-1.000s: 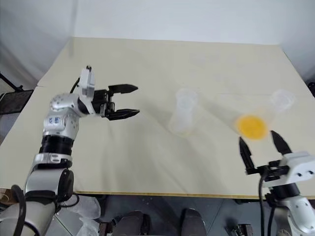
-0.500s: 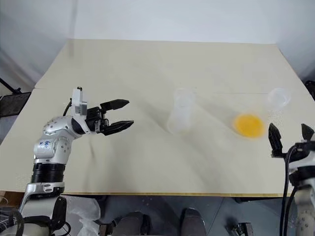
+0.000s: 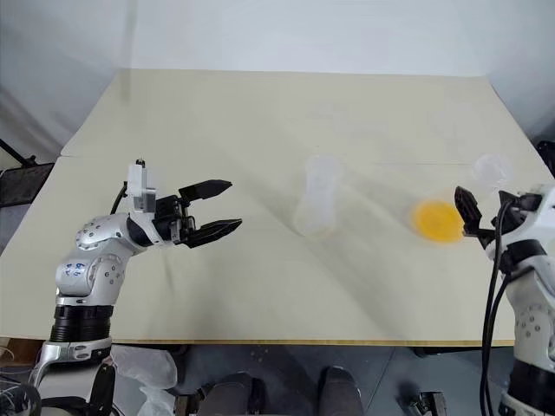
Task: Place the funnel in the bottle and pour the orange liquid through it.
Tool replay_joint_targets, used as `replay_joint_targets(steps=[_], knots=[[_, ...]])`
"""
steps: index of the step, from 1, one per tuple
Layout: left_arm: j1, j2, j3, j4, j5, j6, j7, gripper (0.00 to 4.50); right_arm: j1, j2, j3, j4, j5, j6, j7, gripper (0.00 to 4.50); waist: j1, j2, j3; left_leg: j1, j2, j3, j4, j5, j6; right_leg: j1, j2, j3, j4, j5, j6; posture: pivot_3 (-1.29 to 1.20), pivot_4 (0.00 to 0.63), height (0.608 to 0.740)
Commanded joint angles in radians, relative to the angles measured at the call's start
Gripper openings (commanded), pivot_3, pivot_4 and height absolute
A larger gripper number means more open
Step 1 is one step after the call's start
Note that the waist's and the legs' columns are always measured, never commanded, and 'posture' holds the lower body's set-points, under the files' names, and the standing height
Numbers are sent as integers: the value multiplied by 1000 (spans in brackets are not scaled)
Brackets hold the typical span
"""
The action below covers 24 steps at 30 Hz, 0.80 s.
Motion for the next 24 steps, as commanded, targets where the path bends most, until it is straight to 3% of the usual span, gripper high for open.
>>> replay_joint_targets(steps=[1, 16, 19, 23, 24], knots=[[9, 11, 8, -51, -28, 3, 13, 4473, -46, -19, 3, 51, -33, -42, 26, 4500, 0, 0, 0, 0, 0, 1, 0, 0, 0, 0, 0, 0, 0, 0, 0, 0, 150, 740], [20, 20, -1, -80, -39, 18, 30, 4473, -174, -23, 22, 201, -83, -109, 99, 4500, 1, 0, 0, -2, 0, 3, 1, 0, 0, 0, 0, -1, -1, 0, 0, 0, 150, 740], [23, 16, -4, -82, -39, 15, 31, 4500, -181, -17, 19, 207, -89, -131, 103, 3843, 0, 0, 0, -2, 0, 3, 1, 0, 0, 0, 0, -1, -1, 0, 0, 0, 150, 740], [24, 13, -8, -79, -39, 11, 30, 4500, -180, -20, 19, 211, -96, -140, 109, 2544, 0, 0, 0, -2, 0, 3, 1, 0, 0, 0, 0, -1, -1, 0, 0, 0, 150, 740], [24, 14, -8, -78, -39, 10, 30, 4500, -180, -21, 20, 212, -99, -144, 112, 2499, 0, 0, 0, -2, 0, 3, 1, 0, 0, 0, 0, -1, -1, 0, 0, 0, 150, 740]])
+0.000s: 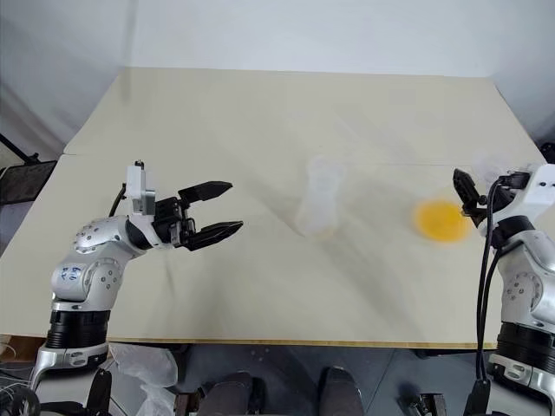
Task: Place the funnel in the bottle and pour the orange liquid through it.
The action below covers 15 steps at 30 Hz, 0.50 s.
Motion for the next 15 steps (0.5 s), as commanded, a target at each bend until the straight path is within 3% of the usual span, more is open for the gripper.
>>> replay_joint_targets(steps=[1, 6, 15], knots=[[7, 3, 2, -39, -24, -13, -1, 4500, -8, -21, -17, -12, -6, -33, 18, 2499, 0, 0, 0, 0, 0, 0, 0, 0, 0, 0, 0, 0, 0, 0, 0, 0, 150, 740], [6, 3, 4, -27, -20, -21, -6, 4500, -12, -22, 25, -87, -11, -35, 58, 2499, 0, 0, 0, 0, 0, 0, 0, 0, 0, 0, 0, 0, 0, 0, 0, 0, 150, 740], [1, -6, -5, 1, -10, -45, -6, 4500, -145, -71, 299, -228, -247, -80, 72, 2499, -10, 1, 0, 0, 0, -2, 0, 0, 0, -1, 0, 1, 0, 0, 0, 0, 150, 740]])
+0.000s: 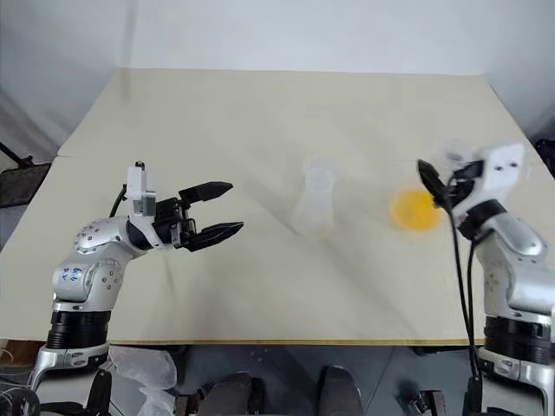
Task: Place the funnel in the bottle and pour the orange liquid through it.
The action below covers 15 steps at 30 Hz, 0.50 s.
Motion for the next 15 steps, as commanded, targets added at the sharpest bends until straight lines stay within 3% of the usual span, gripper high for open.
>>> replay_joint_targets(steps=[1, 8, 15], knots=[[-5, -6, -4, -2, -9, -24, -3, 4500, -75, -28, 63, -64, -69, -52, 25, 2499, -1, 0, 0, 0, 0, 0, 0, 0, 0, 0, 0, 0, 0, 0, 0, 0, 150, 740], [-16, -19, -20, 26, -2, -44, -8, 4500, -187, -61, 195, -26, -241, -176, 64, 2499, 3, 0, 0, -3, -1, -1, 0, 0, 0, 0, -1, -3, 0, 0, 0, 0, 150, 740], [-19, -34, -34, 40, 1, -63, 0, 4500, -217, -65, 302, 5, -470, -337, 10, 2499, -2, 0, 0, -3, -1, -1, 0, 0, 0, 0, -1, -5, -1, 0, 0, 0, 150, 740]])
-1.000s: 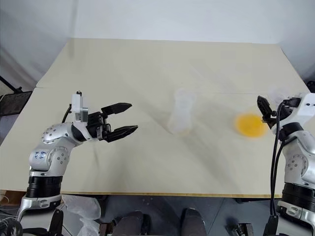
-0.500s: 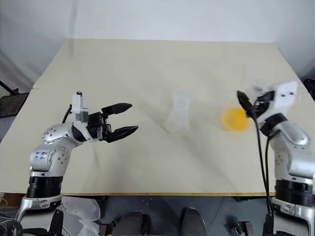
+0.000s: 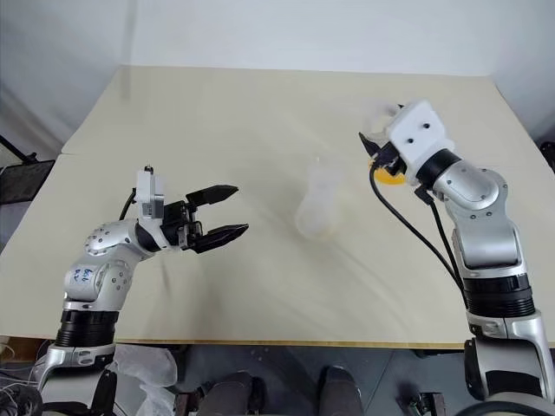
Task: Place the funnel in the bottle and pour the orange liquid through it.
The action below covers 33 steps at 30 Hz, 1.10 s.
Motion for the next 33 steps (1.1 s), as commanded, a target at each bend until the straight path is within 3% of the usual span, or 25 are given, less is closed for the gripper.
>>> replay_joint_targets(steps=[1, 12, 33], knots=[[-14, -7, -3, -4, -1, -22, 1, 4500, -29, -8, 8, -2, -98, -86, -48, 2499, -3, 0, 0, 0, 0, 0, 0, 0, 0, 0, 0, 0, 0, 0, 0, 0, 150, 740], [-20, -26, -13, 11, 4, -39, 7, 4500, -52, -18, 48, 29, -307, -294, -125, 2499, -16, 0, 0, 0, 1, -2, 0, 0, 0, 0, 0, 0, 0, 0, 0, 0, 150, 740], [-19, -47, -26, -2, 2, -45, 31, 4500, -63, -12, 99, 57, -506, -418, -177, 2499, -15, 0, 0, 0, 0, -9, 0, 0, 0, 0, 0, 0, 0, 0, 0, 0, 150, 740]])
